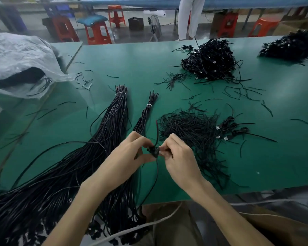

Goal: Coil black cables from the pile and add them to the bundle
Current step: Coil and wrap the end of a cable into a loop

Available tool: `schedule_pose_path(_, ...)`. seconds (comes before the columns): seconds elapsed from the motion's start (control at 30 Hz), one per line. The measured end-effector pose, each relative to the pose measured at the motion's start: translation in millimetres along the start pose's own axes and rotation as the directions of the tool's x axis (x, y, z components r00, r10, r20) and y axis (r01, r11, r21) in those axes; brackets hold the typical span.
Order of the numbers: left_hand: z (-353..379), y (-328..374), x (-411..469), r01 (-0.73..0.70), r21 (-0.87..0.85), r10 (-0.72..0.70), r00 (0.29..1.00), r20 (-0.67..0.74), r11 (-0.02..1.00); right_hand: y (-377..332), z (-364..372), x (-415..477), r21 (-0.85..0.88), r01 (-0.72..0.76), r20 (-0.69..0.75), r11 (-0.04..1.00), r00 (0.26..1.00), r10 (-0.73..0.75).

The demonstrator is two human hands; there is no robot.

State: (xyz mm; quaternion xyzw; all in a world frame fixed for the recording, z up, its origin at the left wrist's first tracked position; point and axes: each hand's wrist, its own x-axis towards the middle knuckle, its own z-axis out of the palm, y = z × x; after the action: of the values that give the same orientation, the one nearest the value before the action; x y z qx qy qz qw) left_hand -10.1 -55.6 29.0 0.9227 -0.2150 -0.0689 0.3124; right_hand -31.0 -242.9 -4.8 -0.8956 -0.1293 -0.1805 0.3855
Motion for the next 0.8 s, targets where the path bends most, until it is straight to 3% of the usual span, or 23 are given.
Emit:
schedule_pose_path(0.1, 1, 5, 1, 0.025, 0.031, -0.024, 0.999, -0.033, 0.999, -3, 0, 1, -0.015, 0.026, -0.001, 1.000, 1.000, -0.026)
schedule_pose_path(0.27, 3, 7, 5, 0.159, -0.130, -0.160, 0.987, 0.003, 0.979, -9, -2, 3, -0.200, 0.191, 0.023, 0.961, 0.982, -0.190)
schedule_pose_path(0.37, 1, 4, 11, 0.346, -0.371, -0.312, 0.938, 0.151, 0.861, -10, -1, 3, -0.356, 0.298, 0.057, 0.886, 0.953, -0.298)
schedule_pose_path(0.47, 1, 4, 15, 0.424, -0.452, -0.372, 0.906, 0.203, 0.785, -11, 2, 4, -0.424, 0.328, 0.031, 0.844, 0.937, -0.349)
schedule_pose_path(0.57, 1, 6, 14, 0.365, -0.429, -0.327, 0.931, 0.163, 0.826, -7, 2, 3, -0.408, 0.309, 0.001, 0.859, 0.941, -0.338)
schedule_pose_path(0.67, 0, 6, 9, 0.172, -0.412, -0.168, 0.985, 0.046, 0.895, -4, -2, 3, -0.330, 0.250, -0.048, 0.910, 0.959, -0.280)
schedule_pose_path(0.8, -2, 3, 0, -0.027, -0.448, 0.018, 1.000, -0.026, 0.894, -6, -5, 2, -0.269, 0.199, -0.086, 0.942, 0.969, -0.230)
